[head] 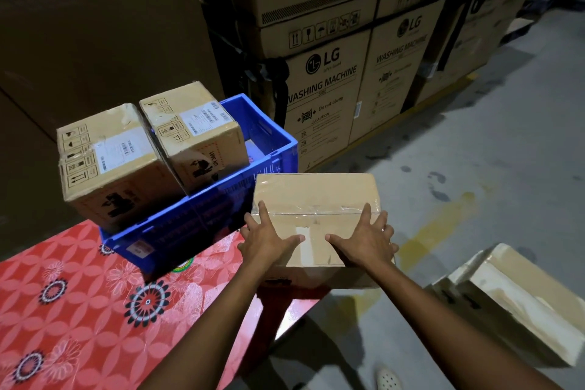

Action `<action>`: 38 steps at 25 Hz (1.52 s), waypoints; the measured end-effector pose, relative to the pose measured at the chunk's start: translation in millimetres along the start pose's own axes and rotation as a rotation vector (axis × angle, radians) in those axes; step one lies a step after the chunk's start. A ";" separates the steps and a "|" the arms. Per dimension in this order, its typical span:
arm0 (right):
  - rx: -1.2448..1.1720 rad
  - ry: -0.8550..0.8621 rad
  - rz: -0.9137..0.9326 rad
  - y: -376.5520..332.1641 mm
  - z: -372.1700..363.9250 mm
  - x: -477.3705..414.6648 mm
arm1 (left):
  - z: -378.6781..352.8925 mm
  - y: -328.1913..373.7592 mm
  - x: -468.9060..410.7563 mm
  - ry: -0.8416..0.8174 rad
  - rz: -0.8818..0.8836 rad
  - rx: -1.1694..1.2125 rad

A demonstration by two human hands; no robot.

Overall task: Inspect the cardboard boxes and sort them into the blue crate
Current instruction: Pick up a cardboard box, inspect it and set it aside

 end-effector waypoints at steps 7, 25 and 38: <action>-0.374 0.029 -0.218 -24.5 26.7 -58.0 | 25.7 36.0 -41.8 0.087 0.180 0.252; -0.394 0.077 -0.235 -17.5 19.6 -64.0 | 11.4 35.7 -44.0 0.277 0.193 0.156; -1.003 0.167 -0.150 25.6 51.0 -11.8 | 48.0 18.1 -4.0 0.175 0.049 0.885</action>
Point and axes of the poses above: each hand's wrist, its own x-axis away from the middle knuckle, its own z-axis out of the back of the hand, y = z × x, the point moved 5 cm from there along -x, towards the middle knuckle, and after that the axes turned 6 degrees about x, right-handed, at the moved point
